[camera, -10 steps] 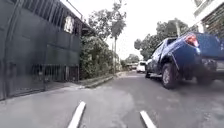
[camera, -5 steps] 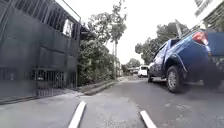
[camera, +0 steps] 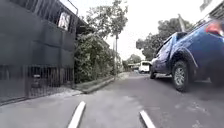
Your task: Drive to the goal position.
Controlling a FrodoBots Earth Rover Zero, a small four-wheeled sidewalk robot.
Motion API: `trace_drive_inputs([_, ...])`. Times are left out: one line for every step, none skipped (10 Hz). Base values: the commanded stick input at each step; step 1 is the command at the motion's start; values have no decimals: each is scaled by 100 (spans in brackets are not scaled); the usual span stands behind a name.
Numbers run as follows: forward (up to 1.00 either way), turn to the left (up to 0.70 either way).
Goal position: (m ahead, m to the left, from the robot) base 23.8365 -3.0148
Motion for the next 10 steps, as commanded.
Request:
trace_drive_inputs([70, 0])
trace_drive_inputs([4, 0])
trace_drive_inputs([0, 0])
trace_drive_inputs([0, 0])
trace_drive_inputs([0, 0])
trace_drive_inputs([-51, 0])
trace_drive_inputs([-35, 0])
trace_drive_inputs([0, 0])
trace_drive_inputs([0, 0])
trace_drive_inputs([0, 0])
